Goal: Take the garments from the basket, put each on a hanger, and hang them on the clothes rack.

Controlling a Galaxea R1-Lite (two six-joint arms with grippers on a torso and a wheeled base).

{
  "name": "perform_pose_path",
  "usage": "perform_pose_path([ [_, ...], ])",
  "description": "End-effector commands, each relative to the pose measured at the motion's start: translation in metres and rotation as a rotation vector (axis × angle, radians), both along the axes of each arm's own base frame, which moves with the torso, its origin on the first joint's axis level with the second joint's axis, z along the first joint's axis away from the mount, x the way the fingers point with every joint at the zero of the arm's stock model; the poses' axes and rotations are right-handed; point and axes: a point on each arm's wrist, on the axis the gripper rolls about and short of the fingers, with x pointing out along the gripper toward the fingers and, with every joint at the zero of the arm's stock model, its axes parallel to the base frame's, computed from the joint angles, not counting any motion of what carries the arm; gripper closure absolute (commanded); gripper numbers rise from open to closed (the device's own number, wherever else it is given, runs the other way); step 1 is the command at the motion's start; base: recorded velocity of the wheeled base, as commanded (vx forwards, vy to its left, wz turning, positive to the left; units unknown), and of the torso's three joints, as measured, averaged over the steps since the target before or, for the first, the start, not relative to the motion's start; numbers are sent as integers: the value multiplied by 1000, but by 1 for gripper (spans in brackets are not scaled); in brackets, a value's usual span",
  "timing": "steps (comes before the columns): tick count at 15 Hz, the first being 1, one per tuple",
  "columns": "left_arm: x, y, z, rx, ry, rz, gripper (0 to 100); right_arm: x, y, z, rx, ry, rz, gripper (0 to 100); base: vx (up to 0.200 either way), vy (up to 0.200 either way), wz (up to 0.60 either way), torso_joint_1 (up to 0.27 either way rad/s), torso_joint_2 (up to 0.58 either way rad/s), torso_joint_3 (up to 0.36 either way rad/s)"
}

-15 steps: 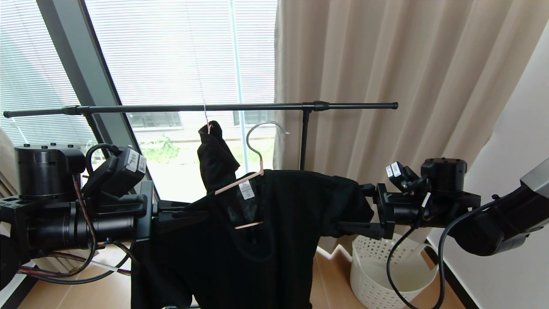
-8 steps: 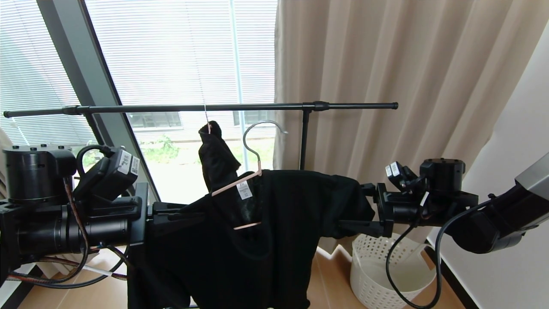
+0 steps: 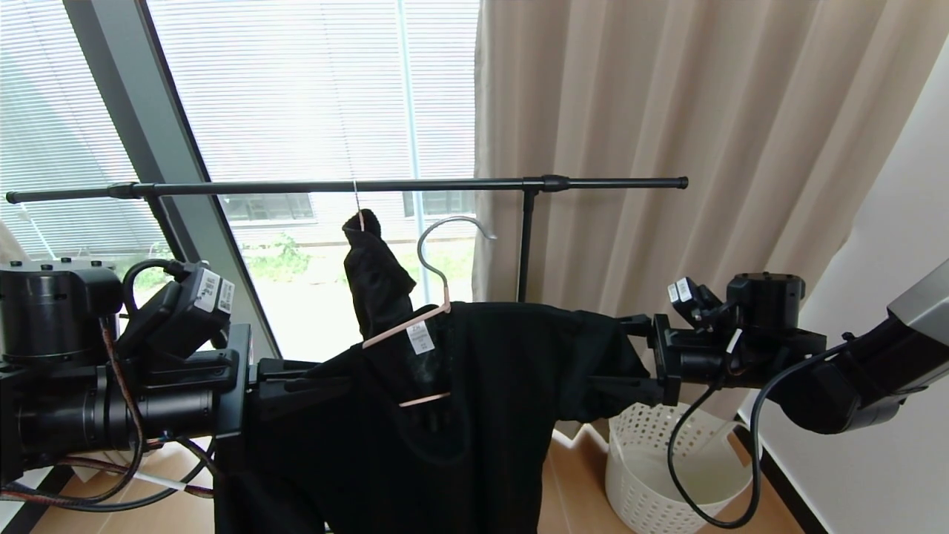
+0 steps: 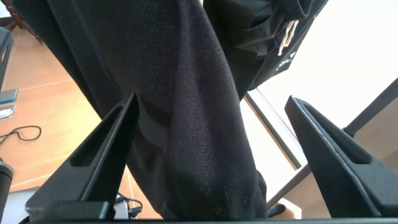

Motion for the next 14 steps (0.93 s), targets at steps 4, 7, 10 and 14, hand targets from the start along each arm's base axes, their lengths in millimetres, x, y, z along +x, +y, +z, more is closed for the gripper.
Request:
perform_pose_path([
  [4, -4, 1, -2, -7, 22, 5, 100, 1, -1, 1, 1, -5, -4, 100, 0, 0, 0, 0, 0, 0],
  [7, -6, 1, -1, -11, 26, 9, 100, 0, -1, 1, 1, -5, -4, 100, 0, 0, 0, 0, 0, 0],
  [10, -10, 3, 2, -26, 40, 24, 100, 0, -2, 3, 2, -10, -6, 100, 0, 0, 0, 0, 0, 0],
  [14, -22, 12, 3, -32, 31, 64, 100, 1, -6, 5, 2, -14, -16, 100, 0, 0, 0, 0, 0, 0],
])
